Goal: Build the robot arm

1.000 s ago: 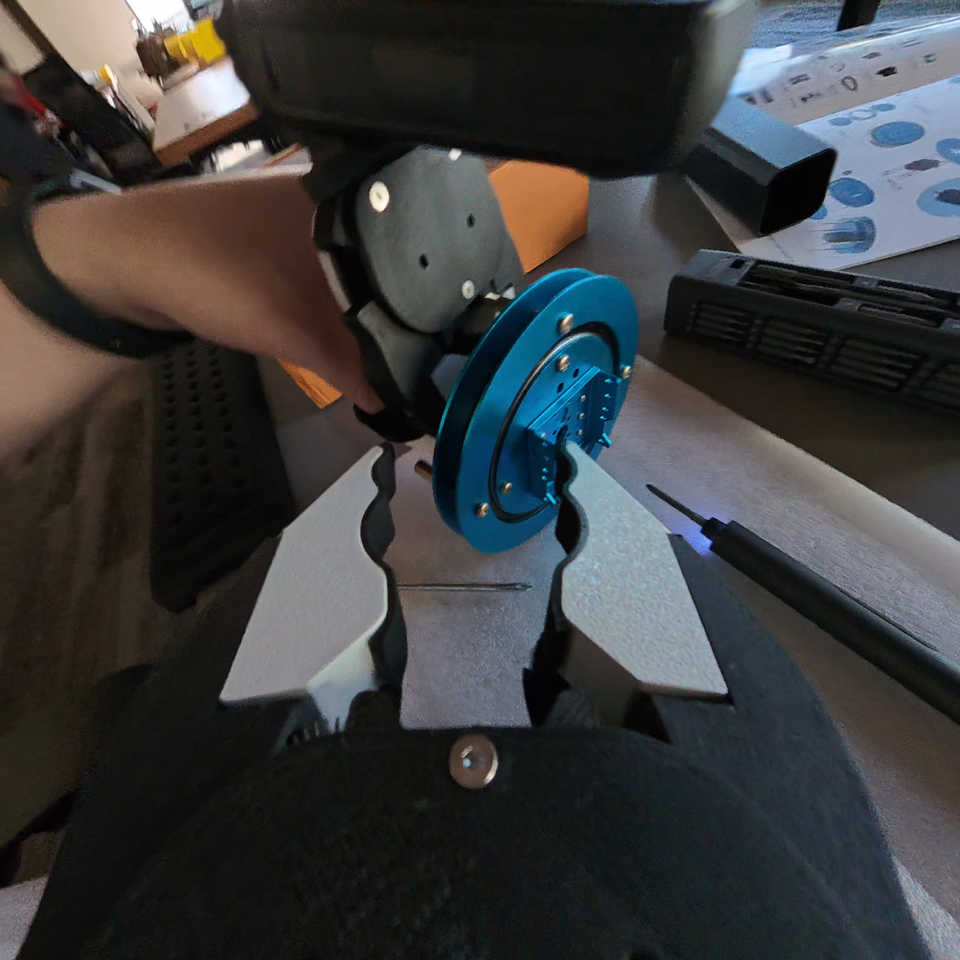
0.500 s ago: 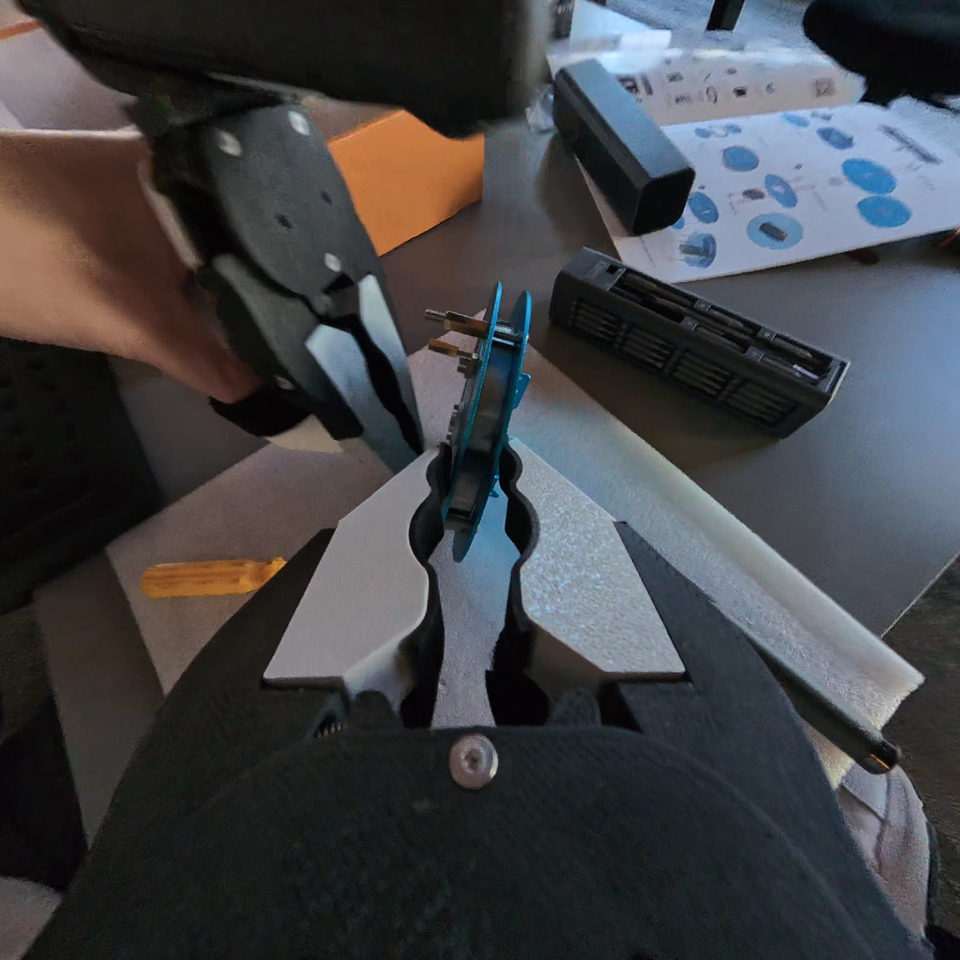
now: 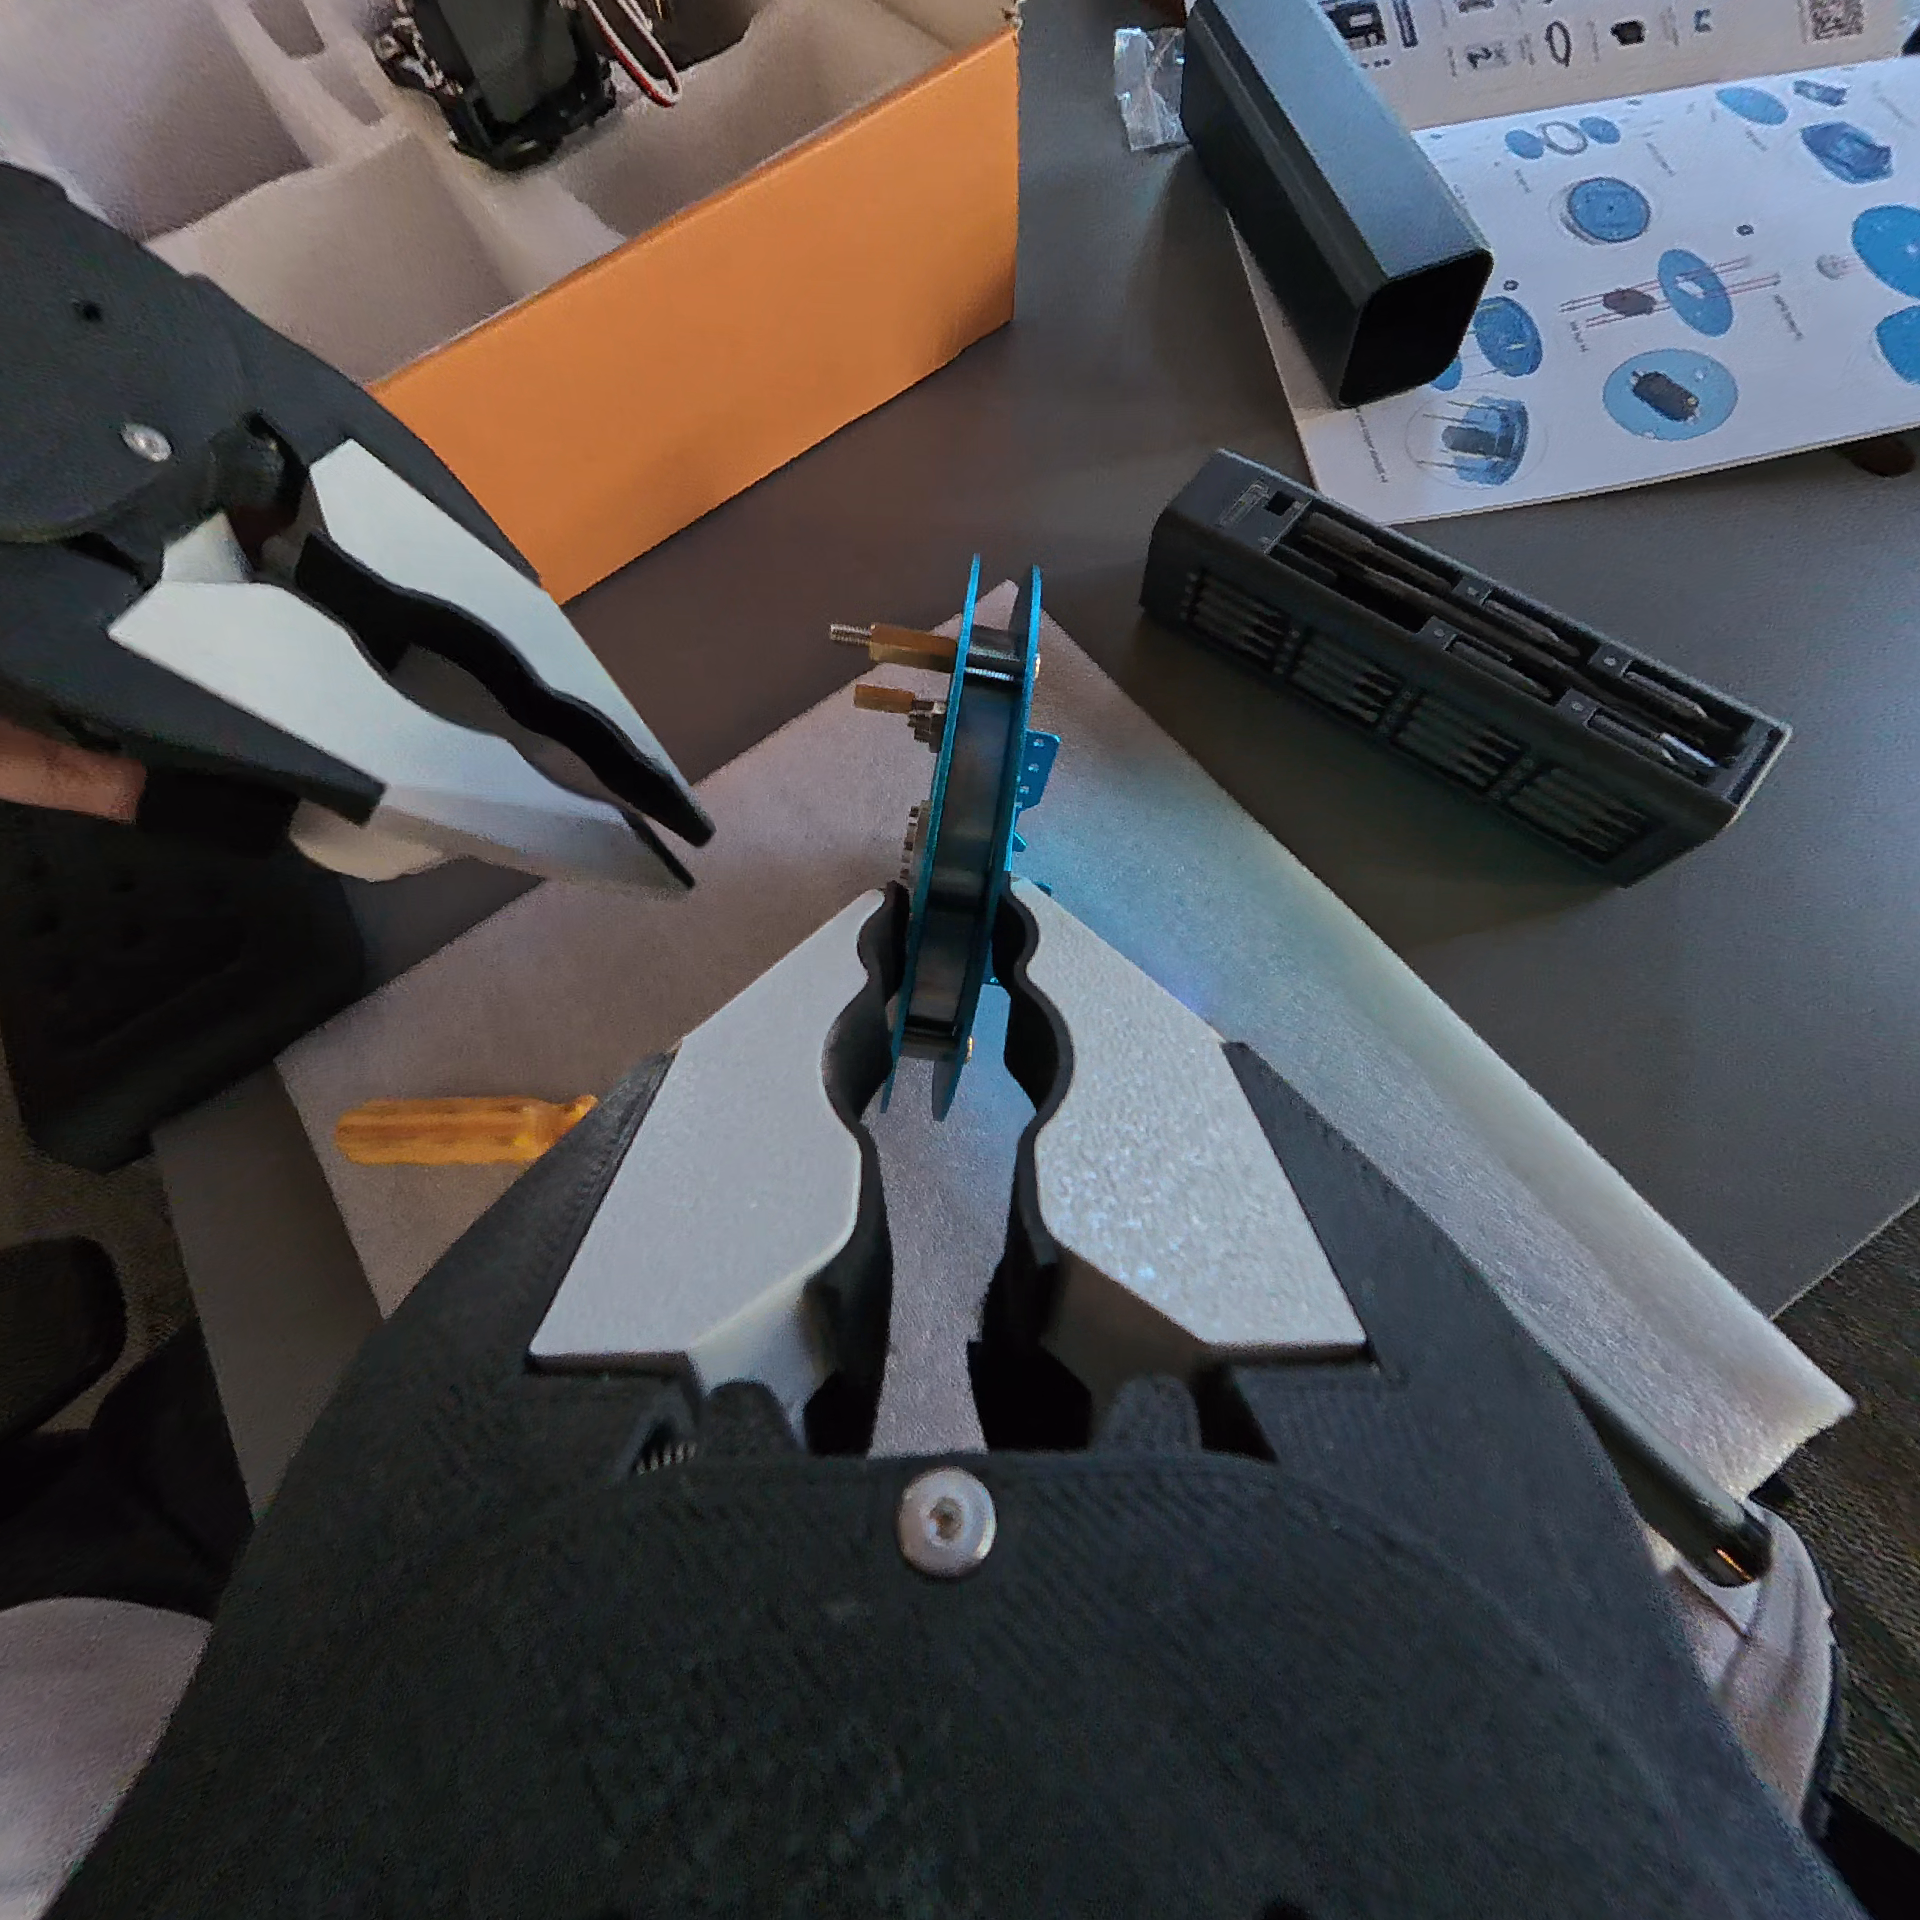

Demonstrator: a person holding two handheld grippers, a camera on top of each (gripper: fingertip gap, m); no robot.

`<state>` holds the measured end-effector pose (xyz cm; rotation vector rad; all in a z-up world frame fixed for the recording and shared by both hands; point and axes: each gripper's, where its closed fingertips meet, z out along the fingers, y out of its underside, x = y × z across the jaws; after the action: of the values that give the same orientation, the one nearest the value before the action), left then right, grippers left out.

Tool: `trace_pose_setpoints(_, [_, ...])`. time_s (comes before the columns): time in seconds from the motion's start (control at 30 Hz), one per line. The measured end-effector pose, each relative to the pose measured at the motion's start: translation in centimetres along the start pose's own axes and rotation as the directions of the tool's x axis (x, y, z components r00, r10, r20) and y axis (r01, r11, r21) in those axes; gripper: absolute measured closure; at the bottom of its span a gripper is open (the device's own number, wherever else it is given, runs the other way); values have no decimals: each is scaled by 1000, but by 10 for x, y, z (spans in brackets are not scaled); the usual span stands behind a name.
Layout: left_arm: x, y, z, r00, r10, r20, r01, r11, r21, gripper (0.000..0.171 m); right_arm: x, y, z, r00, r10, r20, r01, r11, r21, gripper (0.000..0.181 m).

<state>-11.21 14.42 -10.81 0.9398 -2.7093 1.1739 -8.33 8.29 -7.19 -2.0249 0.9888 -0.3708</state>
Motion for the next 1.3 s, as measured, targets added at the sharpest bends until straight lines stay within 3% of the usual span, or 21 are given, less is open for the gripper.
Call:
trace_pose_setpoints(0.17, [-2,3,24,988,131,77,-131,991,-15,149,5,-3,3,1000,-7,4,7,999,-43,166])
trace_pose_setpoints(0.37, [0,2,42,976,191,105,-190,982,-22,149,13,-2,4,999,25,36,-22,997,-73,165])
trace_pose_setpoints(0.53, [6,-5,43,973,208,99,-212,977,30,158,11,-3,4,999,35,40,-33,997,-65,166])
trace_pose_setpoints(0.63, [5,-3,46,978,185,94,-187,982,12,154,7,-4,4,998,40,42,-37,998,-60,167])
trace_pose_setpoints(0.73, [4,-5,49,978,184,96,-186,982,23,166,2,-4,4,999,34,30,-32,998,-60,168])
trace_pose_setpoints(1.0, [2,0,49,978,203,58,-202,979,-19,167,-11,3,3,998,-40,39,44,994,-101,163])
trace_pose_setpoints(1.3, [0,3,48,956,290,52,-288,956,-50,167,-23,10,8,987,-31,159,46,995,-90,155])
